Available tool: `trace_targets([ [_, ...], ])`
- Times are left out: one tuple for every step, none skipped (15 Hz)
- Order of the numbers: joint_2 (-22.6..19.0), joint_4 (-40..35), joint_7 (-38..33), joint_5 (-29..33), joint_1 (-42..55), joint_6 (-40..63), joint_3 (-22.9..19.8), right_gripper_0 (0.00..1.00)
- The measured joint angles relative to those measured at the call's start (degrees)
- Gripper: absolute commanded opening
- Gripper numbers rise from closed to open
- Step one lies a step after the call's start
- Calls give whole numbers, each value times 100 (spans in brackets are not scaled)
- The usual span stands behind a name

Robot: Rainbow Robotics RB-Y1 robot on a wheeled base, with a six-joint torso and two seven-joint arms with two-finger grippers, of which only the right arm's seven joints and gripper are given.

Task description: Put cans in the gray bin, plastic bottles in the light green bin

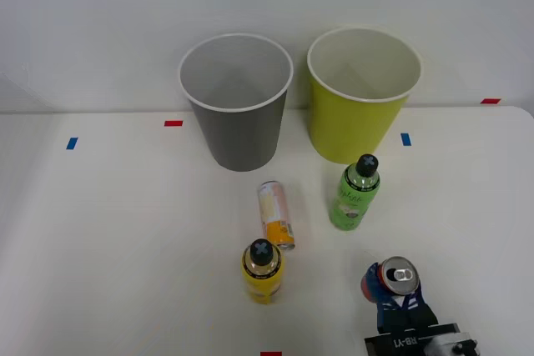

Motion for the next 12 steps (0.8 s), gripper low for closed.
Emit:
trace_targets([
  [-131, -257, -24, 0, 111, -1, -8, 0],
  [-272, -503, -51, -3, 208, 11, -19, 0],
  [-378, -721, -74, -5, 284, 71, -41, 0],
  [-461, -990, -97, -6, 357, 265, -88, 0],
  [-535, -1303, -111, -6, 429, 478, -160, 0],
  [-596, -1629, -124, -9, 492, 693, -227, 0],
  [-639, -1963, -140, -30, 544, 906, -278, 0],
  [-665, -2236, -153, -79, 578, 1104, -310, 0],
  [-676, -2510, -158, -114, 590, 1271, -324, 0],
  [-671, -2731, -161, -129, 591, 1423, -331, 0],
  [-634, -2903, -161, -137, 572, 1567, -334, 0],
  [-567, -2994, -161, -142, 521, 1689, -334, 0],
])
